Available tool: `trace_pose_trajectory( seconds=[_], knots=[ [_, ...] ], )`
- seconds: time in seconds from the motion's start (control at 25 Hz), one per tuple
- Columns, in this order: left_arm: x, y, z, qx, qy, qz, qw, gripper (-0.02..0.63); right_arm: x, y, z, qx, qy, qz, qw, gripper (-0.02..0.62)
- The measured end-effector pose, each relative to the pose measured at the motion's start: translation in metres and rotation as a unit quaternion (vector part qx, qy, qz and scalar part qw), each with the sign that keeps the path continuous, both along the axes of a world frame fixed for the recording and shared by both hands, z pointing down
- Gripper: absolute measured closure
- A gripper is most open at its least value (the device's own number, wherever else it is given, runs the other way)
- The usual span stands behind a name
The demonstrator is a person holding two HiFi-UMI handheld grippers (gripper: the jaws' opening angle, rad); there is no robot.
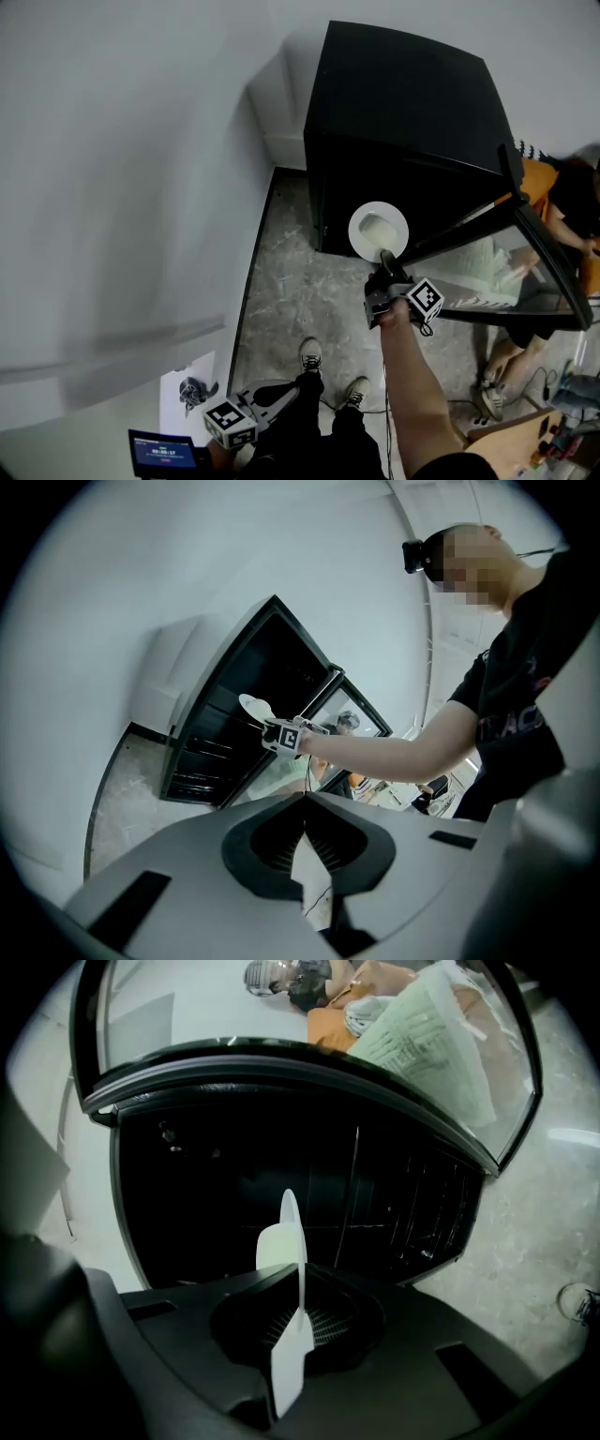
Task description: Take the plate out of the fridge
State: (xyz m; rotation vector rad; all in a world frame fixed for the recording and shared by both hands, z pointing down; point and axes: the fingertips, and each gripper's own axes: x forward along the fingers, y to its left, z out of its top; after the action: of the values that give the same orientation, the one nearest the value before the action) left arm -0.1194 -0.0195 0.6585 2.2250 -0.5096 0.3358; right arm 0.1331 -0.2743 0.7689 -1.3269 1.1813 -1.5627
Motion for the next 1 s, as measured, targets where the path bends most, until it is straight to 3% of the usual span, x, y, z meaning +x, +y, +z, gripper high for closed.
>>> trace_pose_trajectory(
  seconds=[0.4,0.68,1.0],
  knots=[
    [0.048,0.027,-0.031,0.034,0.02,0.036,0.9986,0.6,0.009,0.086,-0.075,-0.003,0.003,-0.028,1.0,0.578],
    [0.096,0.057,-0.064,0.067,0.04,0.072,0.9943,0.6,0.028,0.16,-0.137,0.024,0.011,-0.05,0.998,0.578],
    [0.136,0.084,-0.094,0.099,0.043,0.1,0.9892,0.6,0.057,0.238,-0.166,0.015,0.019,-0.049,0.999,0.58]
  ],
)
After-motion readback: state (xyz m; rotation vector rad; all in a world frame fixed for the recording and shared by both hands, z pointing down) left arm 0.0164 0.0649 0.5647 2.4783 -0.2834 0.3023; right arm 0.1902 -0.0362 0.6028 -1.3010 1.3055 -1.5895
